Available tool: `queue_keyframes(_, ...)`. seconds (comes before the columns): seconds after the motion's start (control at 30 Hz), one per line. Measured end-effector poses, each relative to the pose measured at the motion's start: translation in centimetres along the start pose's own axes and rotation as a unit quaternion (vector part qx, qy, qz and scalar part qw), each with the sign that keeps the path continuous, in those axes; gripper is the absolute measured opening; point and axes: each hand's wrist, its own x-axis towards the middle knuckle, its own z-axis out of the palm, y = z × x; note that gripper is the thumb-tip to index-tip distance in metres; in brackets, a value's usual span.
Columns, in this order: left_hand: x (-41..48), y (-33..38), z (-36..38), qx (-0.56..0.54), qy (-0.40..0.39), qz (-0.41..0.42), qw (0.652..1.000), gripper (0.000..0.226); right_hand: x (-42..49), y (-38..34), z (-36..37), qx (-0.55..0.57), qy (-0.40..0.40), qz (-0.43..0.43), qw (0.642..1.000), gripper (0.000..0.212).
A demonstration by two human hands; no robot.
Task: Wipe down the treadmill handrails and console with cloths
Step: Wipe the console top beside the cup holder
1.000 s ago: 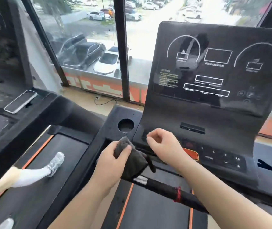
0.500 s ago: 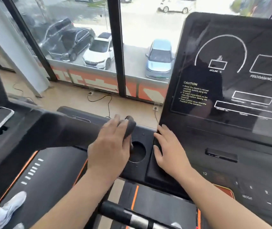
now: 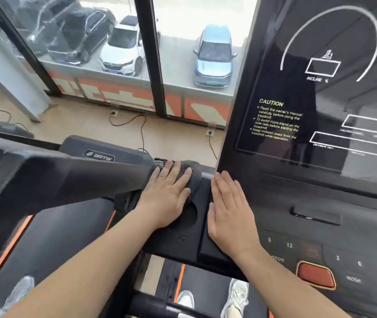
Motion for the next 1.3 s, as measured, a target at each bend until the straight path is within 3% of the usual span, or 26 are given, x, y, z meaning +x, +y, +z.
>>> queue_keyframes(0.13,-0.6,2.0,0.8,0.003,0.013,0.007,1.000,0.061,-0.2,0.0,0.3,-0.005,0.017,0.037,0.999,0.064)
queue_keyframes(0.3,-3.7,1.9,1.9,0.022,0.002,0.105,0.994,0.060,-1.0,-1.2,1.0,-0.029,-0.006,0.069,0.997,0.064)
queue_keyframes(0.5,-1.3,3.4,1.4,-0.020,0.027,0.016,0.999,0.061,-1.8,-1.9,0.8,-0.024,-0.029,0.093,0.995,0.066)
queue_keyframes(0.67,-3.9,2.3,2.5,0.023,0.013,0.117,0.993,0.060,-1.7,-1.8,0.8,-0.020,-0.033,0.092,0.995,0.063)
queue_keyframes(0.73,-1.5,0.3,1.2,0.038,0.010,0.092,0.995,0.059,-1.7,-1.8,0.8,-0.009,-0.022,0.094,0.995,0.061)
queue_keyframes(0.8,0.3,0.2,0.1,-0.013,0.006,0.019,1.000,0.059,-1.8,-1.8,0.8,0.002,-0.018,0.096,0.995,0.061)
queue_keyframes(0.87,0.0,2.3,0.5,-0.050,0.009,0.004,0.999,0.060,-1.7,-1.8,0.8,0.011,-0.019,0.099,0.995,0.062)
queue_keyframes(0.97,-3.3,4.3,1.9,-0.036,-0.004,0.073,0.997,0.061,-1.8,-1.7,0.7,0.009,-0.023,0.094,0.995,0.063)
queue_keyframes(1.07,-2.7,1.7,1.3,0.031,-0.003,0.113,0.993,0.061,-1.8,-1.5,0.9,0.012,-0.017,0.092,0.995,0.061)
queue_keyframes(1.23,0.7,0.1,-0.5,-0.020,0.015,-0.072,0.997,0.062,-1.7,-1.6,0.9,0.018,-0.003,0.094,0.995,0.060)
queue_keyframes(1.3,-0.9,2.6,0.8,-0.025,0.026,-0.061,0.997,0.063,-1.8,-1.6,1.0,0.019,-0.002,0.096,0.995,0.060)
